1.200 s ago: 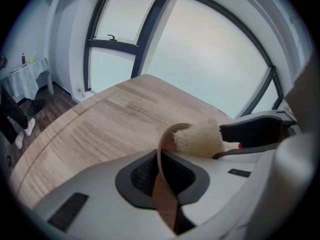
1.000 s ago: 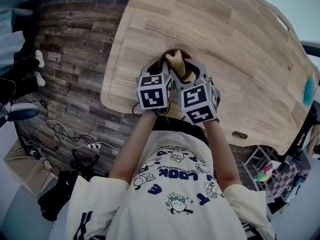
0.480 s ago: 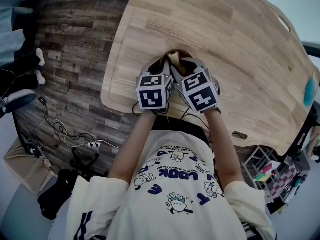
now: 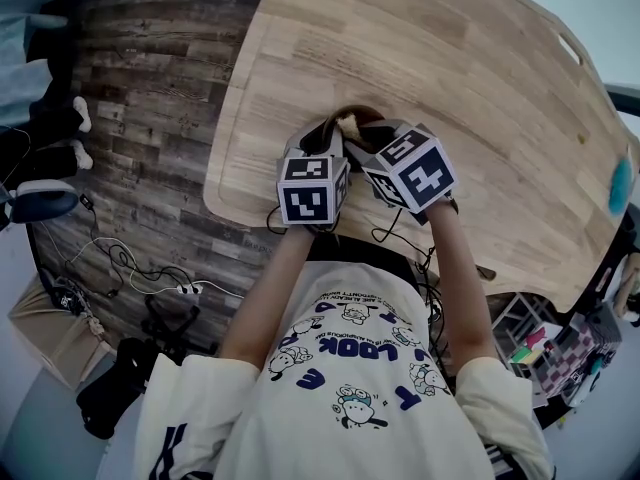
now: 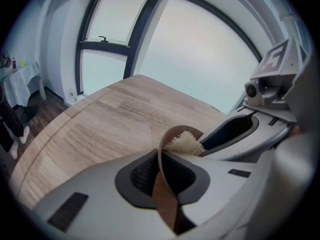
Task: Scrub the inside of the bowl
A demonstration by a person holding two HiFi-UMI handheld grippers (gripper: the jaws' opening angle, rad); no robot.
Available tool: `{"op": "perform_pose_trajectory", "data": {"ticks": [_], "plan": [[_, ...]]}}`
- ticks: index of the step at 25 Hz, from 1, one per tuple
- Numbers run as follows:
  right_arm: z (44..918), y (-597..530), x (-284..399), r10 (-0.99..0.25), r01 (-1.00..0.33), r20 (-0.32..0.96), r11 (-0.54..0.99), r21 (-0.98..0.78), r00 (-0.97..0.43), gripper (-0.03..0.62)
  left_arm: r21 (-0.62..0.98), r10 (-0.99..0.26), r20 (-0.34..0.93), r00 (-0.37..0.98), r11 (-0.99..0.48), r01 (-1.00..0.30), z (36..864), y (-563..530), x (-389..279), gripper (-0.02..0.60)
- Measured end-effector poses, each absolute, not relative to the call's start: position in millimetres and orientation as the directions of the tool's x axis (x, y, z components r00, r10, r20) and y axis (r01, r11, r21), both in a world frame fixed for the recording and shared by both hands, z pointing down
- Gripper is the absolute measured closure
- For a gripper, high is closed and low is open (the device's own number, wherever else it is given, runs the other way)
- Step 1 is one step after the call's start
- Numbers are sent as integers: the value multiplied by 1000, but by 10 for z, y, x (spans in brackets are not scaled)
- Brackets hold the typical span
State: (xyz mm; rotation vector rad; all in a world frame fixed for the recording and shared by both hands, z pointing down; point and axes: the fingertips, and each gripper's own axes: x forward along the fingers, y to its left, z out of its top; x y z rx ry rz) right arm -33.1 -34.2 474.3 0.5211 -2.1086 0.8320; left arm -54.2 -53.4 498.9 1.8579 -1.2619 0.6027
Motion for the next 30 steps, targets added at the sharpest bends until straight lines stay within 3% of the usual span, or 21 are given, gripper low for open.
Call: {"op": "perform_pose_trajectory", "data": {"ticks": [5, 13, 17, 23, 30], "plan": [[4730, -414, -300, -223, -639, 840, 749, -176, -494, 491, 348, -525, 759, 385, -174, -921, 4984, -521, -548, 546], [4670, -562, -90, -473, -760, 810, 648, 54, -346, 491, 341, -520, 767, 376, -167, -925, 5001, -539, -551, 546], [4719, -536, -159, -427, -715, 826, 697, 42, -368, 493, 355, -523, 759, 387, -165, -920, 4996, -547, -556, 546], [4756, -429, -251, -250, -687, 818, 691, -225, -519, 493, 364, -530, 747, 402, -180, -914, 4999, -548, -540, 545], [4752, -353, -305, -181, -651, 806, 698, -299, -564, 494, 349, -533, 747, 397, -194, -917, 4996, -539, -528, 541]]}}
